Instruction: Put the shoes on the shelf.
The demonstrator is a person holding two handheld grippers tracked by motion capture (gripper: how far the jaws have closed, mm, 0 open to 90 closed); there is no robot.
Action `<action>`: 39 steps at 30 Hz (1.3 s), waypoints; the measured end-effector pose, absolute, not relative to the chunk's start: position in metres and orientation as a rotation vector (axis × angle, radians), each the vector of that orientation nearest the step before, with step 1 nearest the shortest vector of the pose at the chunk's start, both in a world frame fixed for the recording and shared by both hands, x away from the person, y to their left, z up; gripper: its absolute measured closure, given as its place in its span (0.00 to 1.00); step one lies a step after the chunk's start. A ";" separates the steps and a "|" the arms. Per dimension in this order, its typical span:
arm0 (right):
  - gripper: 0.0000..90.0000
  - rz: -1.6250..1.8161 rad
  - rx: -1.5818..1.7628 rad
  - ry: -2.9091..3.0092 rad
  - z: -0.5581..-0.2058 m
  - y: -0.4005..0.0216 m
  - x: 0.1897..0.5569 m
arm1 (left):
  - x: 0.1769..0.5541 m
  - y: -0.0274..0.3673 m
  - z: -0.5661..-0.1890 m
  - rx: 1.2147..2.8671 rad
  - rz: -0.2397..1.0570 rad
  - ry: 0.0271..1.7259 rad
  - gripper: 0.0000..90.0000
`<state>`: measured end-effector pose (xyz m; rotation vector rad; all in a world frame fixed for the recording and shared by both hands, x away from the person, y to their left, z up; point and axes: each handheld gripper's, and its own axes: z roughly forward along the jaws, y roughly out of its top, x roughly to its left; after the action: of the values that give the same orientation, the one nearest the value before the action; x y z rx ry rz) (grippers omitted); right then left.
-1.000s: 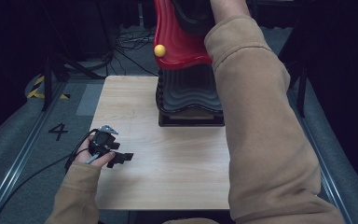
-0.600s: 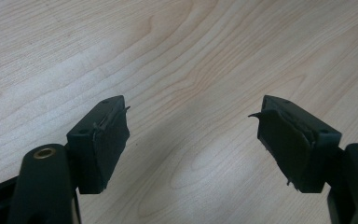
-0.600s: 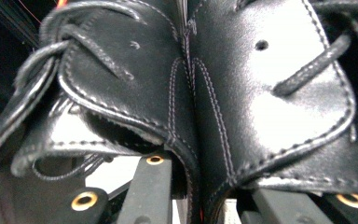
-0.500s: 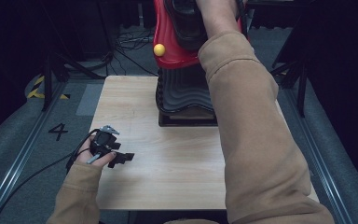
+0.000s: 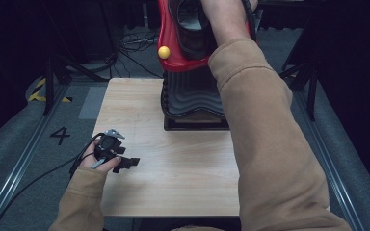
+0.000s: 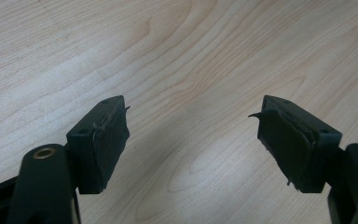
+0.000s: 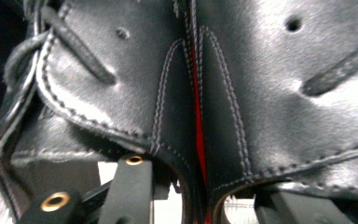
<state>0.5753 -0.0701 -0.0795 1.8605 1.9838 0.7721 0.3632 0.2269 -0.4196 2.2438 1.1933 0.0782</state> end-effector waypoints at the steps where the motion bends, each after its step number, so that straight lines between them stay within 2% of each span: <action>1: 0.72 0.763 1.867 1.992 -0.079 -0.071 0.574 | 0.363 0.227 -0.420 2.245 0.074 1.194 0.28; 5: 0.62 0.816 1.866 2.007 -0.079 -0.073 0.568 | 0.364 0.224 -0.421 2.246 0.062 1.195 0.28; 15: 0.58 0.877 1.801 2.028 -0.062 -0.088 0.543 | 0.362 0.218 -0.416 2.252 0.071 1.177 0.28; 29: 0.53 0.954 1.601 2.094 -0.031 -0.155 0.484 | 0.354 0.218 -0.409 2.248 0.108 1.179 0.28; 39: 0.49 0.964 1.469 2.173 -0.043 -0.224 0.441 | 0.340 0.224 -0.403 2.227 0.145 1.219 0.28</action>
<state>0.4406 -0.2239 -0.0428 1.4688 2.1727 0.9644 0.3399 0.2237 -0.4034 2.2265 1.2194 0.1455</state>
